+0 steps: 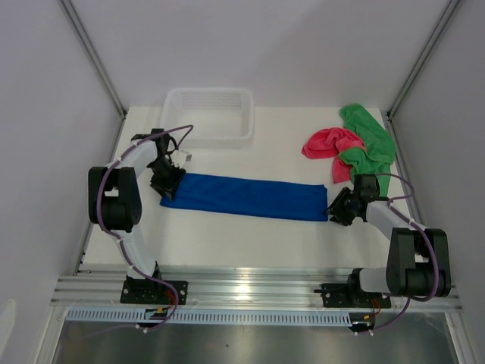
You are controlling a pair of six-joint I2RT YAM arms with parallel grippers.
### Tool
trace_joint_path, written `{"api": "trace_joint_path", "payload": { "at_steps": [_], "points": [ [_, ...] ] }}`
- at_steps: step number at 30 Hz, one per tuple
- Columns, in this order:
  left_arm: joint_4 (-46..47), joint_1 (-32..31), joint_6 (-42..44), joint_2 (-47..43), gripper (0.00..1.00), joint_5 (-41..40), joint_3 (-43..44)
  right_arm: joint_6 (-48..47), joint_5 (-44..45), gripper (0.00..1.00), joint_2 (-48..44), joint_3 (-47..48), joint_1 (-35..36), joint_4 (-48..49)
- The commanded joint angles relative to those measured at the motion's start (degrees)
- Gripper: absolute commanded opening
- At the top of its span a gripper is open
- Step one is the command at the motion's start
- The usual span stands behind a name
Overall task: Roll the towels
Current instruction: Fold the towel
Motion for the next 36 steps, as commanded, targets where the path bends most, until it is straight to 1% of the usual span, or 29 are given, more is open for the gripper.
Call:
{"api": "trace_joint_path", "payload": {
  "at_steps": [1,3,5,7,8,9,16,18,19,22,36],
  "points": [
    [0.7,0.1,-0.3,-1.7,0.45,0.3,-0.3,0.1,1.3,0.42,1.3,-0.9,0.7,0.9],
    [0.8,0.1,-0.3,-1.7,0.45,0.3,-0.5,0.0,1.8,0.42,2.0,-1.3,1.1,0.9],
    [0.8,0.1,-0.4,-1.7,0.45,0.3,-0.4,0.1,1.2,0.39,3.1,-1.6,1.2,1.2],
    [0.9,0.1,-0.4,-1.7,0.45,0.3,-0.5,0.6,0.6,0.35,4.1,-2.1,1.2,1.8],
    [0.9,0.1,-0.5,-1.7,0.45,0.4,-0.5,0.8,0.4,0.29,4.2,-2.2,1.2,1.8],
    [0.9,0.0,-0.5,-1.7,0.45,0.4,-0.5,1.1,0.3,0.28,4.2,-2.2,1.2,2.0],
    [0.5,0.1,-0.5,-1.0,0.45,0.5,0.4,2.1,-1.0,0.23,4.4,-2.1,1.2,3.9],
    [0.6,0.1,-0.5,-1.0,0.45,0.5,0.4,2.1,-0.9,0.17,4.9,-2.2,1.2,4.0],
    [0.4,0.1,-0.3,-1.0,0.45,0.4,0.5,2.0,-0.6,0.1,4.7,-2.2,1.2,4.0],
    [0.3,0.2,0.0,-1.1,0.45,0.0,0.7,1.7,-0.3,0.0,3.5,-2.0,0.4,3.7],
    [0.0,0.5,0.0,-1.3,0.45,-0.3,1.3,-4.9,-1.0,0.0,-3.8,0.5,-5.2,-0.1]
  ]
}}
